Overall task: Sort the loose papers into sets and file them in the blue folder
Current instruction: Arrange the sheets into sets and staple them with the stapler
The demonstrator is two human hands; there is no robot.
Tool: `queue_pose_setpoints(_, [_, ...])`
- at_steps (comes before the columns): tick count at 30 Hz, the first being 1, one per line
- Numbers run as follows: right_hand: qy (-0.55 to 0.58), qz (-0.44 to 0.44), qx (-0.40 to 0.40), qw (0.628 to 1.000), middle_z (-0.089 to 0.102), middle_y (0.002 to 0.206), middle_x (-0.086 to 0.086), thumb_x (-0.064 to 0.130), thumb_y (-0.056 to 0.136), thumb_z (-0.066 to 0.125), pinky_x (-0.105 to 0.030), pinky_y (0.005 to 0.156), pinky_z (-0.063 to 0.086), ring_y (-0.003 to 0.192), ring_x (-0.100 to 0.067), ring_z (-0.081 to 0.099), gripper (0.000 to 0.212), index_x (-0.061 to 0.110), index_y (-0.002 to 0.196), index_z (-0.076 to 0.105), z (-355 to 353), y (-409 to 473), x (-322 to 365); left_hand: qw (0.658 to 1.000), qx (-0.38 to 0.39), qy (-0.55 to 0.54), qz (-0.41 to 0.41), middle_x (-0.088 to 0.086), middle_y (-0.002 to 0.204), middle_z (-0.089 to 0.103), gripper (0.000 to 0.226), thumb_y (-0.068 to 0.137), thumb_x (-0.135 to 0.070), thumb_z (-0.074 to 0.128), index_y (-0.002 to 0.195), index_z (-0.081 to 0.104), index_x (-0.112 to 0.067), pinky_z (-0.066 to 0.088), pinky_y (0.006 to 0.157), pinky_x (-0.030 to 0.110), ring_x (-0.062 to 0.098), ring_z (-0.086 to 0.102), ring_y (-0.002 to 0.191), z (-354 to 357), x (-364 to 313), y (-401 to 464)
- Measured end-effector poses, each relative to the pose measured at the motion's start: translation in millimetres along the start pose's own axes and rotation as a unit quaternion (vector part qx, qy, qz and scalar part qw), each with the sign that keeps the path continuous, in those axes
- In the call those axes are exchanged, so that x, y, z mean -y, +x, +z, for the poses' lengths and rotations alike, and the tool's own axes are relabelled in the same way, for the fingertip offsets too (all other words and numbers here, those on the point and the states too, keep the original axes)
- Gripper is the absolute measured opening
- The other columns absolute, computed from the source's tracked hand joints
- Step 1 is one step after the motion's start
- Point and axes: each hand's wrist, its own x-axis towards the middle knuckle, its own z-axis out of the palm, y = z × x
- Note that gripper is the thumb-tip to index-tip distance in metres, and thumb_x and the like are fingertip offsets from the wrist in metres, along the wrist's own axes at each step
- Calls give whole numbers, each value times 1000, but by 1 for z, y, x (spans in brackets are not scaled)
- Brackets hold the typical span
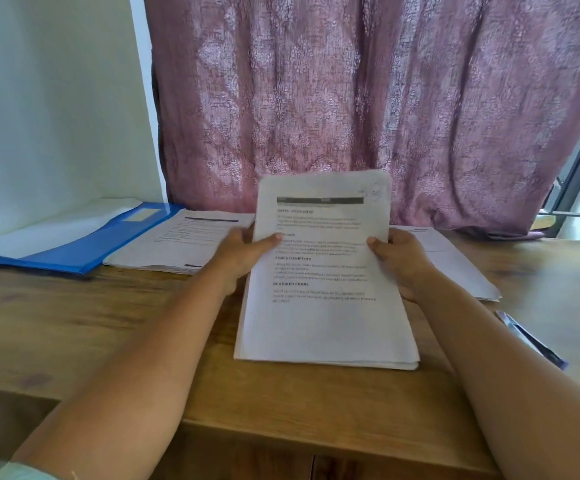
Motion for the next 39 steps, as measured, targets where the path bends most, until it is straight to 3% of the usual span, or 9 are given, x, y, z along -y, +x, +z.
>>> queue_pose_setpoints(3, [37, -15, -64, 997, 71, 107, -5, 18, 96, 58, -38, 82, 56, 92, -25, 68, 19, 14, 113, 64, 4, -3, 3, 989, 142, -36, 23, 2, 116, 69, 40, 86, -24, 71, 124, 60, -24, 55, 79, 30, 16, 67, 101, 8, -1, -9])
queue_pose_setpoints(8, [120, 29, 27, 992, 70, 108, -5, 22, 100, 51, -37, 76, 57, 92, -24, 68, 21, 14, 119, 59, 10, -12, 11, 987, -4, -6, 162, -6, 113, 66, 32, 91, -19, 67, 121, 58, -21, 51, 76, 20, 9, 63, 102, 14, 1, -6])
queue_pose_setpoints(11, [-10, -151, -101, 983, 60, 91, 10, 19, 102, 44, -21, 61, 46, 82, -10, 60, 14, 11, 113, 48, 22, -27, 22, 941, -142, 17, 307, -14, 102, 63, 23, 93, -20, 65, 112, 52, -17, 53, 67, 11, -3, 62, 90, 14, -5, -13])
queue_pose_setpoints(16, [-36, -445, -186, 875, 47, 82, 18, 7, 103, 38, -10, 50, 38, 67, 11, 53, 5, 4, 102, 35, 43, -60, 54, 829, -306, 33, 468, -15, 96, 56, 21, 104, -11, 39, 112, 47, 6, 46, 60, 8, -13, 57, 80, 16, -26, -20])
queue_pose_setpoints(20, [-52, -416, -172, 891, 48, 86, 21, 15, 104, 39, -15, 52, 41, 72, 15, 54, 15, 1, 109, 36, 49, -54, 46, 876, -232, 94, 414, -8, 98, 57, 21, 105, -23, 35, 112, 40, -5, 50, 57, 9, -6, 58, 75, 23, -15, -10])
queue_pose_setpoints(26, [26, -189, -119, 974, 53, 92, 15, 33, 105, 32, -27, 70, 48, 81, 0, 56, 18, 17, 108, 38, 45, -43, 20, 940, -203, 44, 271, -6, 103, 53, 27, 105, -19, 34, 129, 36, -5, 42, 64, 1, -5, 52, 79, 25, -3, -5])
queue_pose_setpoints(29, [-4, -192, -130, 973, 57, 85, 10, 32, 106, 29, -29, 63, 46, 76, -9, 55, 19, 18, 103, 42, 48, -45, 19, 955, -152, 80, 241, -7, 102, 53, 27, 106, -24, 33, 125, 44, -9, 42, 79, 23, 8, 53, 88, 25, 6, -1])
queue_pose_setpoints(34, [26, -254, -175, 951, 57, 85, 4, 27, 106, 32, -29, 59, 46, 74, -12, 56, 16, 15, 98, 40, 48, -49, 24, 946, -185, 10, 265, -10, 106, 52, 27, 106, -18, 29, 132, 29, -8, 46, 71, 5, -5, 55, 88, 27, -1, -11])
queue_pose_setpoints(39, [-15, -173, -110, 979, 50, 87, 9, 16, 104, 37, -47, 75, 50, 75, -9, 52, 18, 10, 120, 33, 41, -35, 12, 976, -97, 105, 162, -13, 108, 52, 36, 105, -24, 33, 140, 26, -17, 45, 86, 27, 12, 57, 106, 22, 8, -4])
